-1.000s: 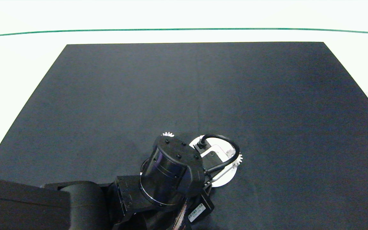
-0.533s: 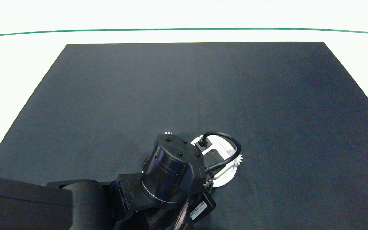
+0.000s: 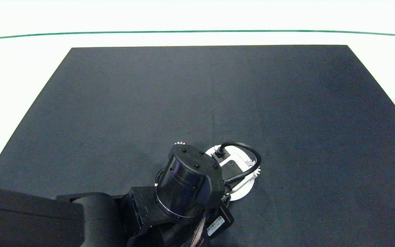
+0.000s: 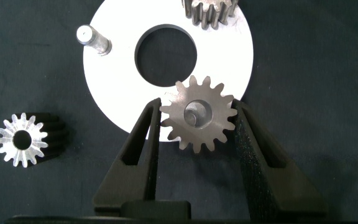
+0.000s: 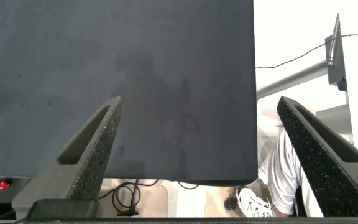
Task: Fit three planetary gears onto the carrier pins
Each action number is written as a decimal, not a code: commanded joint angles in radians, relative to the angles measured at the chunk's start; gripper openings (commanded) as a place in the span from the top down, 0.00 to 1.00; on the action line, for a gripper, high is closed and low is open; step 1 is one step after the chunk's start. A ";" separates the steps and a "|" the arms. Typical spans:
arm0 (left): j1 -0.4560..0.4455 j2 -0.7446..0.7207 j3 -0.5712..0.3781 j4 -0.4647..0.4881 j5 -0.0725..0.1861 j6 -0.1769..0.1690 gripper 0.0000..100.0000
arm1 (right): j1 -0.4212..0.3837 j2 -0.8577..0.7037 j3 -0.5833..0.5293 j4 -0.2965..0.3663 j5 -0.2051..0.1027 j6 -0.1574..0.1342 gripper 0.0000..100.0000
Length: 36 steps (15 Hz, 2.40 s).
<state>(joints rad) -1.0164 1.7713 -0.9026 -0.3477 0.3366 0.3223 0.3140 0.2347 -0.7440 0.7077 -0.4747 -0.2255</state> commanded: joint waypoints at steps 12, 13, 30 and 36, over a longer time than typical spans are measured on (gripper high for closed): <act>0.004 0.004 0.007 -0.013 0.002 0.000 0.87 | 0.000 0.003 0.000 0.004 -0.002 -0.001 0.00; 0.004 0.002 0.005 -0.011 0.002 0.000 0.87 | 0.000 0.003 0.000 0.004 -0.002 -0.001 0.00; 0.016 -0.013 0.031 -0.011 0.001 -0.003 0.00 | -0.001 0.003 -0.001 0.004 -0.001 -0.003 0.00; 0.013 -0.024 0.011 -0.005 0.001 0.000 0.00 | 0.000 0.000 -0.003 0.004 -0.002 -0.001 0.00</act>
<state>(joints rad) -1.0015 1.7534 -0.8885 -0.3511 0.3351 0.3198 0.3130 0.2357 -0.7466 0.7077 -0.4734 -0.2255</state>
